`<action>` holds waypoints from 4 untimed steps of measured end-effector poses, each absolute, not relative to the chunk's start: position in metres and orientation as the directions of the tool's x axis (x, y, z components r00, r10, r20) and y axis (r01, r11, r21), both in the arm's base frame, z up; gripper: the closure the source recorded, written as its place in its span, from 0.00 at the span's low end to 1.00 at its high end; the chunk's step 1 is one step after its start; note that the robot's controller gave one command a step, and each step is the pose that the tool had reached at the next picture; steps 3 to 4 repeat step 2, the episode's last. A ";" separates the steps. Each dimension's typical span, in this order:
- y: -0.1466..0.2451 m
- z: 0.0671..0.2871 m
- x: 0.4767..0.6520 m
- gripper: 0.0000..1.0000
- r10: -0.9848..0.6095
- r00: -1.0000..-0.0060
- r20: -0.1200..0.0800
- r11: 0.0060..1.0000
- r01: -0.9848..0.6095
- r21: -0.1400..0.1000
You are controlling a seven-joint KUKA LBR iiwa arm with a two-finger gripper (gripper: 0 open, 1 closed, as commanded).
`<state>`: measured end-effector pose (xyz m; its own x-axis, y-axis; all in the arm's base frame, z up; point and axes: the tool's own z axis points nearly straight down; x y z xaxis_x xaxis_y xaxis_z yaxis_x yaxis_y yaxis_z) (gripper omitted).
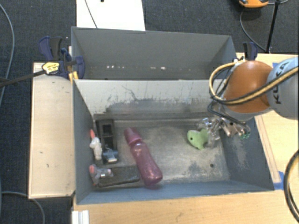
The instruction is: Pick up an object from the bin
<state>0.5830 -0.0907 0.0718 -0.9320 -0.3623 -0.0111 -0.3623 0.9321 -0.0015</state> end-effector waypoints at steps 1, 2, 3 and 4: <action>-0.091 0.072 0.583 1.00 -0.361 -0.932 -0.011 0.932 -0.361 -0.001; -0.089 0.267 0.577 1.00 -0.386 -0.922 -0.012 0.922 -0.386 -0.001; -0.089 0.267 0.577 1.00 -0.386 -0.922 -0.012 0.922 -0.386 -0.001; -0.089 0.267 0.577 1.00 -0.386 -0.922 -0.012 0.922 -0.386 -0.001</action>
Offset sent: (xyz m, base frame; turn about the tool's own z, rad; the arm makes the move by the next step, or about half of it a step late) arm -0.0079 0.0020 0.2304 -0.0344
